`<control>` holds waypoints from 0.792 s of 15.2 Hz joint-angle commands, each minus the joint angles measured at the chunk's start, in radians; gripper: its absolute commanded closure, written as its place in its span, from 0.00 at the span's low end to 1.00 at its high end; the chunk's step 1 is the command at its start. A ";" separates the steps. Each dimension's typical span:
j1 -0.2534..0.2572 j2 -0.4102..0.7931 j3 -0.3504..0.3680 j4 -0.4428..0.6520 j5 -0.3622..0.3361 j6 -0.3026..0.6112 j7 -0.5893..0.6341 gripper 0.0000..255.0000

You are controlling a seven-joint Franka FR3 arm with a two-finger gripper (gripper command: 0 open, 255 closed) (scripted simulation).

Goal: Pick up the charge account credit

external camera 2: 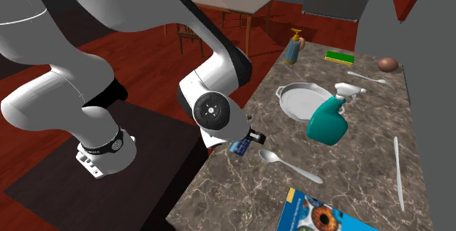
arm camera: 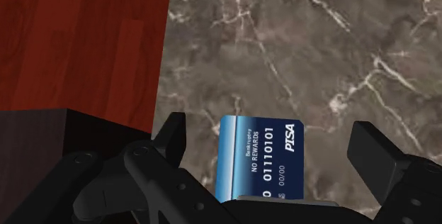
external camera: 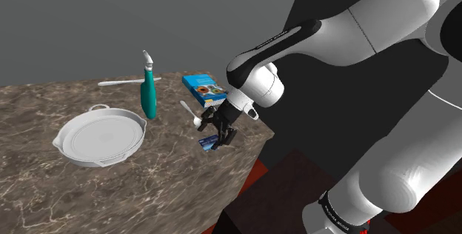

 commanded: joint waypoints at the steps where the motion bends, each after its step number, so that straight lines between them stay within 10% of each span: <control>1: 0.002 0.027 0.003 0.003 0.022 0.020 -0.027 0.00; 3: 0.003 0.036 0.003 0.004 0.029 0.026 -0.036 0.00; 4: 0.002 0.035 0.003 0.003 0.029 0.025 -0.036 1.00; 12: 0.002 0.035 0.003 0.003 0.030 0.026 -0.037 1.00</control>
